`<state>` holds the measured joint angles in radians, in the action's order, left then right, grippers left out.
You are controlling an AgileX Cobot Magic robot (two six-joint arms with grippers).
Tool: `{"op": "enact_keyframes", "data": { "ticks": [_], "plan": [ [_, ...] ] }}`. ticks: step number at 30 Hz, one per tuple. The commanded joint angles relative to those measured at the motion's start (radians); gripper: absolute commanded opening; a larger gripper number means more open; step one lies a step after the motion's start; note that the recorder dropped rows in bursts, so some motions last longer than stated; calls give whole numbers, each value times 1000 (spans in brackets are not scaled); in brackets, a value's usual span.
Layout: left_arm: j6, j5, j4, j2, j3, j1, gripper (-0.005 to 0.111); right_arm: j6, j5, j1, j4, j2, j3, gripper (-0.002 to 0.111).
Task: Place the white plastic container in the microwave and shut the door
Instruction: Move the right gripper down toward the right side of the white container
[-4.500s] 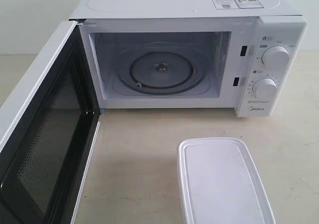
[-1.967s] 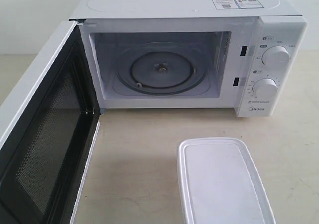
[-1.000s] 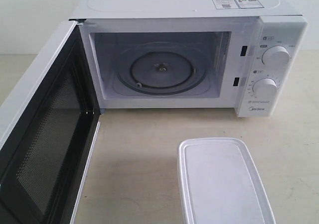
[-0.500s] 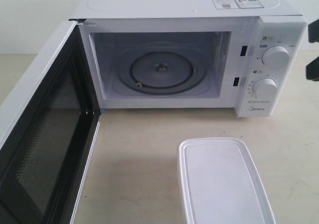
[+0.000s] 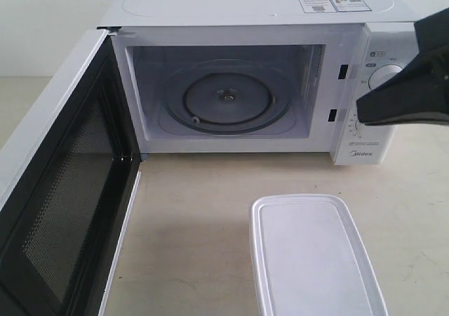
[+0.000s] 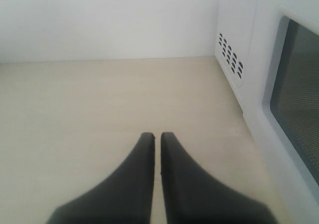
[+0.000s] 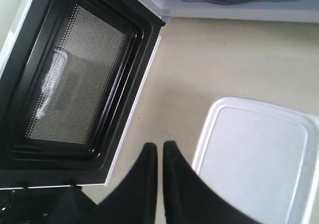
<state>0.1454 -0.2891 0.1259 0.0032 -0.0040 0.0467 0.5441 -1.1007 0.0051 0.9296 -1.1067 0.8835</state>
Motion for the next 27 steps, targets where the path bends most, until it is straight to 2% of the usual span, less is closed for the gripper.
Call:
{"op": "enact_keyframes", "data": {
  "ticks": [1,6,10,18,24,27],
  "plan": [
    [-7,1,-3,-3,4,2,4,140,-39,-87,146,-32,-92,0],
    [-7,1,-3,-3,4,2,4,247,-120,-187,307,-39,-147,0],
    [-7,1,-3,-3,4,2,4,352,-120,-242,390,-98,-214,0],
    [-7,1,-3,-3,4,2,4,550,-120,-300,404,-258,-358,0],
    [-7,1,-3,-3,4,2,4,554,-120,-375,418,-353,-437,0],
    [-5,1,-3,-3,4,2,4,561,-120,-397,344,-362,-454,2]
  ]
}}
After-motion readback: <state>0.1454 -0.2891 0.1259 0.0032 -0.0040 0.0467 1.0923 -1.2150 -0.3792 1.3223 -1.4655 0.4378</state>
